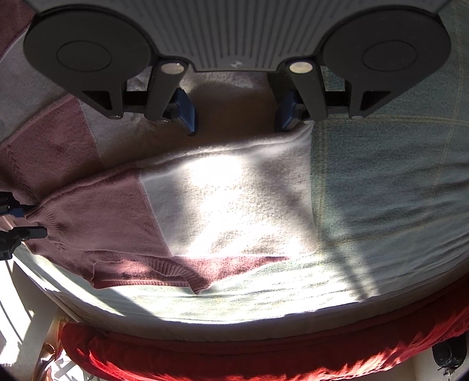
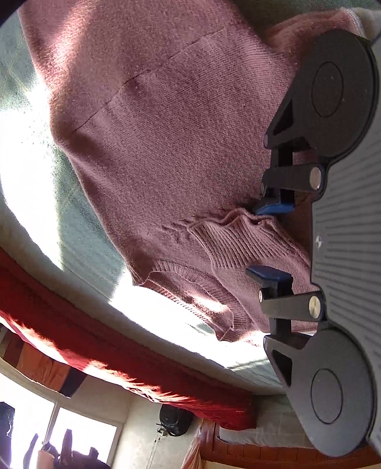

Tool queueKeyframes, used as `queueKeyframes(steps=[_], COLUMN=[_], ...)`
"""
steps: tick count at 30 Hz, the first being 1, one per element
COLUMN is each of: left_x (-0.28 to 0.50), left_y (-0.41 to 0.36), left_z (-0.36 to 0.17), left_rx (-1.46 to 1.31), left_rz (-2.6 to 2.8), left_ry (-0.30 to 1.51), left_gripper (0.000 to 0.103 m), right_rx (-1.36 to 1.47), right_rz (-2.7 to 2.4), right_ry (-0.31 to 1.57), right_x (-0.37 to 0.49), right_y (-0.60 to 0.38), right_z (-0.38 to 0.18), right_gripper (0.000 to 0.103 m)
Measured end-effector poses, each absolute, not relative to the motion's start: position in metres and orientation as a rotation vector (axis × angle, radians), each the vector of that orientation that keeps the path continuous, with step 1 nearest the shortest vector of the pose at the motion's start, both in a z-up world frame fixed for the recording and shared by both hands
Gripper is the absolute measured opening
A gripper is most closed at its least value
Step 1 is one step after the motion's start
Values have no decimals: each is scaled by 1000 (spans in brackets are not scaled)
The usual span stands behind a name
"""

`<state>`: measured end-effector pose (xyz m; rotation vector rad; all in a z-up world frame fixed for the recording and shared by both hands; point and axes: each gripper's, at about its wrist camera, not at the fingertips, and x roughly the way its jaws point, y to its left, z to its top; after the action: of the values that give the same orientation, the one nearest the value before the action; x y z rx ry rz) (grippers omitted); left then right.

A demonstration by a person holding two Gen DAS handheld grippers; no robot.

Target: Fold clothes

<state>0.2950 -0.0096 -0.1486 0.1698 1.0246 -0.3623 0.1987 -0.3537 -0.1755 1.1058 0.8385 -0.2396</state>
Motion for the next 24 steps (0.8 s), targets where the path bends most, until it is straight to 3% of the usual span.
queueKeyframes(steps=[1,10,15,18,21,24], left_x=[295,296,297,295,294,295], left_y=[-10,-11,-14,-16,-15,-16], left_z=[-148,-147,-146,-145,-145,-145], left_rx=[174,178,189,214,203,196], left_rz=[-362,-353,-348,-351,-349,-347], left_ry=[1027,1038,1043,1038,1039,1043], left_gripper=[60,60,60,60,61,61], right_rx=[1093,981,990,1077,1168,1221], right_rz=[-247,-242,-276,-272,-286,-279], right_ry=[843,831,875,870,853,847], right_x=[200,208,203,195,187,184], right_y=[-354,-362,-369,-372,-374,-373], right_z=[-175,-139,-150,-161,-169,-176], right_gripper=[9,8,6,14,44,47])
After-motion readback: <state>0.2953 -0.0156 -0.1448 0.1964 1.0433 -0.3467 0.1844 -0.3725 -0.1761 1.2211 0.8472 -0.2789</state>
